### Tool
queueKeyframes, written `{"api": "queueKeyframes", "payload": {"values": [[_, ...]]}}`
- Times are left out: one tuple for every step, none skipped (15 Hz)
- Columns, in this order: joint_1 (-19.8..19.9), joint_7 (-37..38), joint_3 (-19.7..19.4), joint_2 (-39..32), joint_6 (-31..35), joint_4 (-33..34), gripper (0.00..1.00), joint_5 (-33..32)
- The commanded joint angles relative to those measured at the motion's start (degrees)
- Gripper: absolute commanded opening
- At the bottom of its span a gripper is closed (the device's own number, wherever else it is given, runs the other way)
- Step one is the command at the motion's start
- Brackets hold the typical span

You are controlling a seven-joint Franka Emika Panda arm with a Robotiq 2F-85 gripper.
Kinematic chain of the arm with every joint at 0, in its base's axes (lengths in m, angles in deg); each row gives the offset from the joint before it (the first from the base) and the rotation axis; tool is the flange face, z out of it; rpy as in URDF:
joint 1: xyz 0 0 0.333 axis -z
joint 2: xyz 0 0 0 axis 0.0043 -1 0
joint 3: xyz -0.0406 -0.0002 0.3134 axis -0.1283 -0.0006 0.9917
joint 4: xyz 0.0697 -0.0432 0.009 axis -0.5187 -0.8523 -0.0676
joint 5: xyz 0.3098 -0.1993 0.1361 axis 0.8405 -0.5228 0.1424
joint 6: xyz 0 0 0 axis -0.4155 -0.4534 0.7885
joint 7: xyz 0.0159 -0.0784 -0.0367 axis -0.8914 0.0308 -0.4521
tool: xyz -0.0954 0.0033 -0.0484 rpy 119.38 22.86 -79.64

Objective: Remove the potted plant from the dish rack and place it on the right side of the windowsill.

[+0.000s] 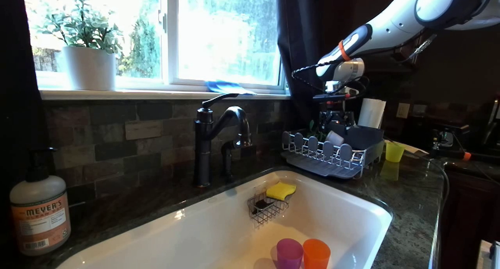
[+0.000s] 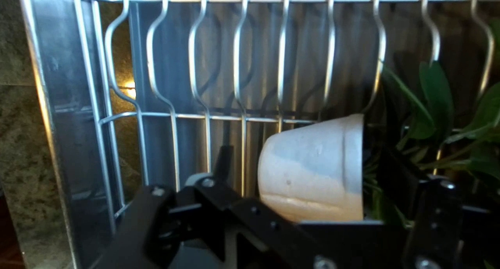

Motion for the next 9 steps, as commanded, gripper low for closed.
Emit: {"api": "queueKeyframes", "payload": {"values": [[-0.1, 1.3, -0.4, -1.4, -2.7, 2.4, 0.63, -1.7], [-0.2, 1.4, -0.4, -1.4, -2.9, 2.5, 0.53, -1.8], [-0.2, 1.4, -0.4, -1.3, -3.0, 2.5, 0.45, -2.0], [-0.2, 1.4, -0.4, -1.2, -2.9, 2.4, 0.38, -2.1], [-0.2, 1.3, -0.4, -1.1, -2.7, 2.4, 0.3, -2.2], [-0.3, 1.3, -0.4, -0.9, -2.4, 2.4, 0.23, -2.3], [-0.3, 1.3, -0.4, -0.8, -2.1, 2.3, 0.15, -2.4], [-0.3, 1.3, -0.4, -0.8, -2.0, 2.4, 0.08, -2.5], [-0.4, 1.4, -0.5, -0.8, -1.5, 2.3, 0.02, -2.8]]}}
